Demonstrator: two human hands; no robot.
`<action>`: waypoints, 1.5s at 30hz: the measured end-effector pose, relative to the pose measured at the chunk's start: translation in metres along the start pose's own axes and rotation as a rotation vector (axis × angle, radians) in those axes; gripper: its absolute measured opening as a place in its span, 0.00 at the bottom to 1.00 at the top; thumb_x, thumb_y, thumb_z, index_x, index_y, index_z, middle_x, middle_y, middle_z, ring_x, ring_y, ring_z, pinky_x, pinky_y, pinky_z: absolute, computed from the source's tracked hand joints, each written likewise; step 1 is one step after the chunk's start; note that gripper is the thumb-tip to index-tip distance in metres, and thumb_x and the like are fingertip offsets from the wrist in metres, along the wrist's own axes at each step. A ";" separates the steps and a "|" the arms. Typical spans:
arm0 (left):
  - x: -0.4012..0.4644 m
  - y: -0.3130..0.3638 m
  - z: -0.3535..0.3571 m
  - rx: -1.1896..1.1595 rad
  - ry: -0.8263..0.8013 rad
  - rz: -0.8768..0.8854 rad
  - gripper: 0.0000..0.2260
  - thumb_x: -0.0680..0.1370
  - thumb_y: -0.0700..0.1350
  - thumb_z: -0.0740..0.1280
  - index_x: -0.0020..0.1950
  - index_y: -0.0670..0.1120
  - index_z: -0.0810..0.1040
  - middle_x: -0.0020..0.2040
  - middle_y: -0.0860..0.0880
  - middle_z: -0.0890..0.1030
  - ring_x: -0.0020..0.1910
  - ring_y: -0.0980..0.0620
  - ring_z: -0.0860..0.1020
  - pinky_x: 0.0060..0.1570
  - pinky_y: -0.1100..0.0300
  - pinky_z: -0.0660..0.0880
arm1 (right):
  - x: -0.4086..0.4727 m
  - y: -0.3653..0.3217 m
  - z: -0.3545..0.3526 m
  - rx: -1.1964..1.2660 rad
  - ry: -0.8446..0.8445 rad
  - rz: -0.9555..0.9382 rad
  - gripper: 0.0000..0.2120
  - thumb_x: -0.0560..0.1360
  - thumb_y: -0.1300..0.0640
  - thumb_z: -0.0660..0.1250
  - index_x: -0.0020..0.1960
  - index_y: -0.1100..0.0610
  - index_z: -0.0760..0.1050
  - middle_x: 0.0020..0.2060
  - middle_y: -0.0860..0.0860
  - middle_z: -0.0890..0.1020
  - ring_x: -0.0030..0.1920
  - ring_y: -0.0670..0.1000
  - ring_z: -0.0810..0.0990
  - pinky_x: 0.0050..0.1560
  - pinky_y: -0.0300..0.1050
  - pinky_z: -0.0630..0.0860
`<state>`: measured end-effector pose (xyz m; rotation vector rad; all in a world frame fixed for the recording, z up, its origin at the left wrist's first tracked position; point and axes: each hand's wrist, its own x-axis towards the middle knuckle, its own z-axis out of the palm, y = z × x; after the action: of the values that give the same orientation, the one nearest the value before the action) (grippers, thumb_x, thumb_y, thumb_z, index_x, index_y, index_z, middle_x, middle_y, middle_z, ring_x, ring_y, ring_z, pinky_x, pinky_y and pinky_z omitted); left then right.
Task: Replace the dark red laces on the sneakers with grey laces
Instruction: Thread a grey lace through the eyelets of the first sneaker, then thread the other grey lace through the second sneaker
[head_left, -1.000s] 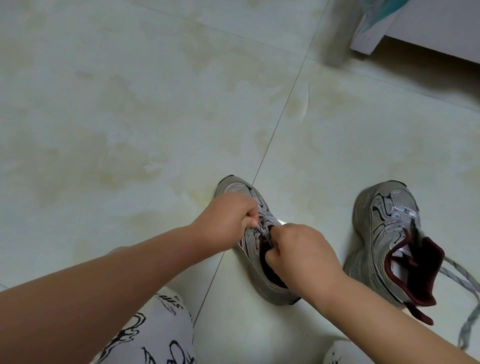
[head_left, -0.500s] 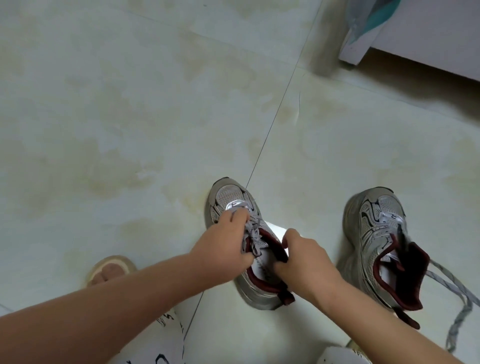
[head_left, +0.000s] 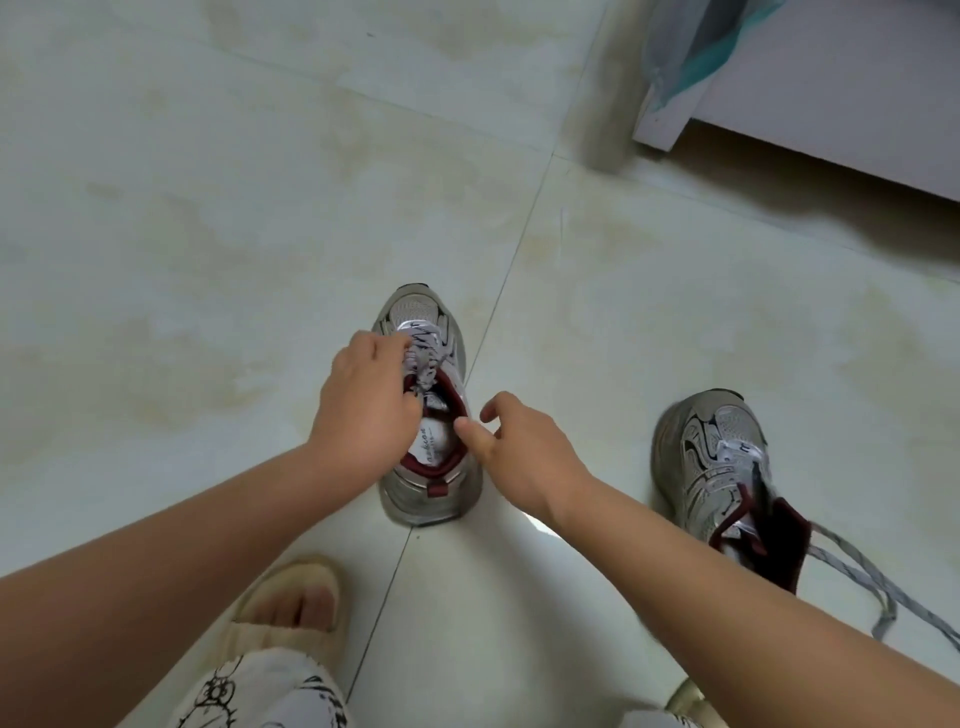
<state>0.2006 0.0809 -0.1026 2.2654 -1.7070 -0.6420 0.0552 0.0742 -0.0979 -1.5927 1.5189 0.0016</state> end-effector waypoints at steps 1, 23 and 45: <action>-0.003 0.008 0.000 0.018 0.061 0.041 0.22 0.73 0.36 0.62 0.67 0.44 0.68 0.63 0.43 0.68 0.62 0.42 0.66 0.59 0.52 0.64 | -0.005 0.006 -0.007 0.006 0.012 -0.003 0.18 0.77 0.44 0.59 0.60 0.56 0.69 0.46 0.52 0.77 0.51 0.56 0.77 0.50 0.47 0.72; -0.088 0.173 0.109 0.513 -0.525 0.910 0.15 0.80 0.51 0.57 0.65 0.50 0.69 0.70 0.50 0.61 0.60 0.44 0.68 0.49 0.53 0.69 | -0.125 0.334 -0.112 -0.296 0.319 0.734 0.34 0.73 0.45 0.66 0.72 0.57 0.57 0.69 0.60 0.62 0.67 0.65 0.64 0.65 0.57 0.66; -0.095 0.265 -0.046 -0.617 -0.832 0.031 0.21 0.81 0.56 0.52 0.53 0.42 0.77 0.46 0.47 0.82 0.47 0.50 0.79 0.52 0.57 0.74 | -0.181 0.091 -0.230 0.614 0.142 -0.232 0.06 0.75 0.69 0.63 0.42 0.62 0.76 0.25 0.51 0.73 0.25 0.46 0.71 0.35 0.40 0.78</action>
<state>-0.0243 0.0903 0.0723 1.6014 -1.4755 -1.9746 -0.1899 0.0986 0.0857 -1.2684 1.2606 -0.6571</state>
